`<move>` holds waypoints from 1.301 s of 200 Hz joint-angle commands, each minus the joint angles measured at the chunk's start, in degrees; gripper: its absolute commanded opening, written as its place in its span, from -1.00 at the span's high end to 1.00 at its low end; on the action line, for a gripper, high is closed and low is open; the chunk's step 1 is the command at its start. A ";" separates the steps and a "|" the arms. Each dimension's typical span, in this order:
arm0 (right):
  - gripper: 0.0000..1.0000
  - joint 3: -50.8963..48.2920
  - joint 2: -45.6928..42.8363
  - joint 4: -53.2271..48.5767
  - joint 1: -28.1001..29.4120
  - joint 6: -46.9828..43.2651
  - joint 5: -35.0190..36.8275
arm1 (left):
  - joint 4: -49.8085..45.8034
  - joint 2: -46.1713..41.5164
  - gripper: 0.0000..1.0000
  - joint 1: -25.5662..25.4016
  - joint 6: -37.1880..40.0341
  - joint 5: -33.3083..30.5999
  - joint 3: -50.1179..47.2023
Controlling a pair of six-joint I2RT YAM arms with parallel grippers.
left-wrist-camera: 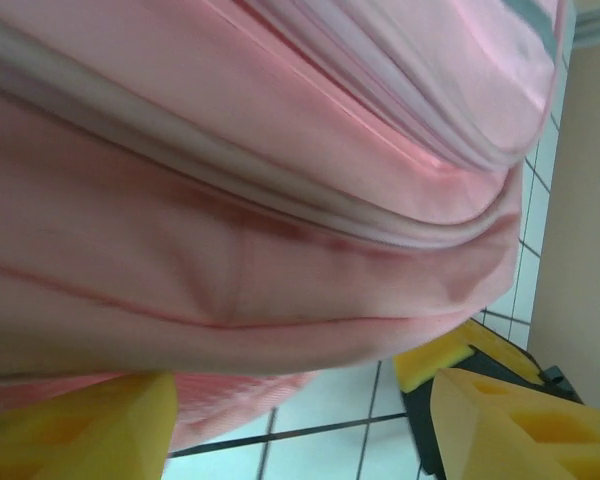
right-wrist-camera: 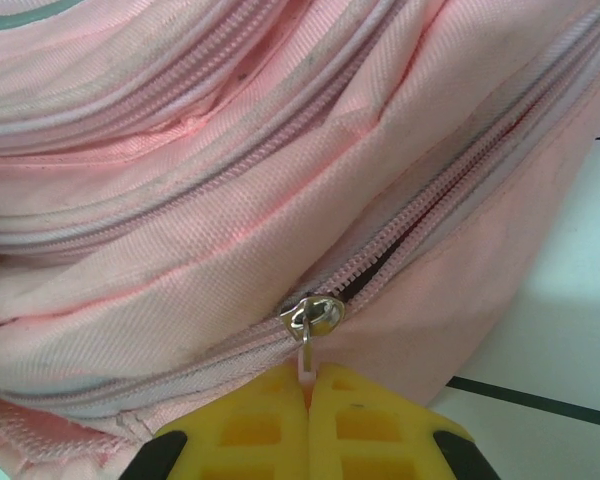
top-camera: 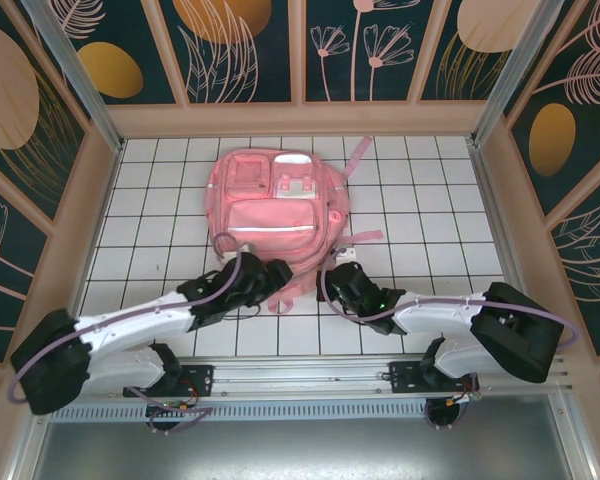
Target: Pack the student bag
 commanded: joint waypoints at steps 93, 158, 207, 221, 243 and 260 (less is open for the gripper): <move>1.00 -2.59 -5.16 1.99 0.44 -2.20 1.06 | -2.69 10.46 1.00 -1.72 -2.40 -8.03 7.54; 1.00 -1.16 -4.45 0.04 -3.17 -3.54 0.21 | -9.09 -8.65 1.00 -1.57 -2.03 -18.50 -1.42; 1.00 0.66 -2.51 -0.30 -2.00 -3.13 -1.18 | 4.60 -9.83 -0.01 -1.60 -3.46 -11.61 -4.69; 1.00 0.92 -2.16 -0.42 -1.39 -3.01 -0.66 | 7.36 -6.97 -0.38 -1.57 -4.87 -8.63 -3.97; 1.00 1.01 -2.05 -0.14 -0.89 -2.94 -0.35 | 11.43 -1.78 -0.52 -1.53 -8.02 -4.15 -3.23; 1.00 0.84 -2.17 0.10 -0.64 -2.94 -0.37 | 11.71 1.75 -0.59 -1.61 -9.98 -2.40 -1.86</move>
